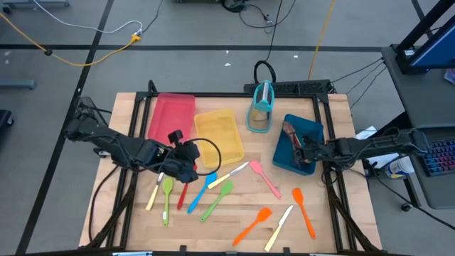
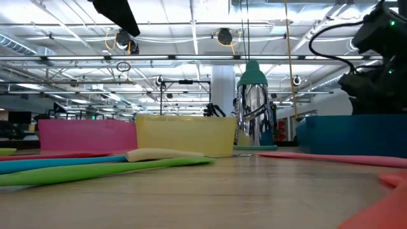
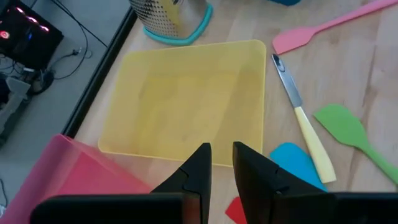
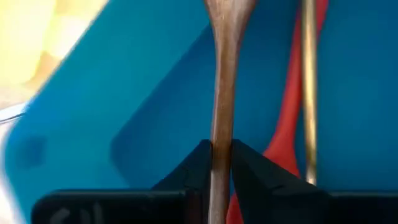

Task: Pick & Place Kitchen Items
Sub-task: Put the brown serving spoon into the blue bin, then put the green serving spoon into the blue bin

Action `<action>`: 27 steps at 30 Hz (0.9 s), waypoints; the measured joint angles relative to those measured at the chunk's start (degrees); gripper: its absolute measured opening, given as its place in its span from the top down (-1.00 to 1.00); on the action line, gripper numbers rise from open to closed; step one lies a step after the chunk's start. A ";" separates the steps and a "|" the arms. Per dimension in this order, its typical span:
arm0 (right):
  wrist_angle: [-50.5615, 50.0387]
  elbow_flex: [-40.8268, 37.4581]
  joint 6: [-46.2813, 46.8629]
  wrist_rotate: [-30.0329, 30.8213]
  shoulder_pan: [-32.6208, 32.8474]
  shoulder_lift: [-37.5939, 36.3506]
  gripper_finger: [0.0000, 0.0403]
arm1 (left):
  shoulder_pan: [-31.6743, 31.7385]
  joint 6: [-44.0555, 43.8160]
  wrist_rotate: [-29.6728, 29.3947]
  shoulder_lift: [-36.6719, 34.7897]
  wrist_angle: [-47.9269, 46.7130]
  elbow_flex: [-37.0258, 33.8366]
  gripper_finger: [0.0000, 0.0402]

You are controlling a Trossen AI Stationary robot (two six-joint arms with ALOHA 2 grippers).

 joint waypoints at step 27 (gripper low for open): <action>19.14 0.35 -19.33 1.02 -0.90 -3.88 0.38 | -0.66 -7.53 6.03 0.02 -7.63 -0.04 0.65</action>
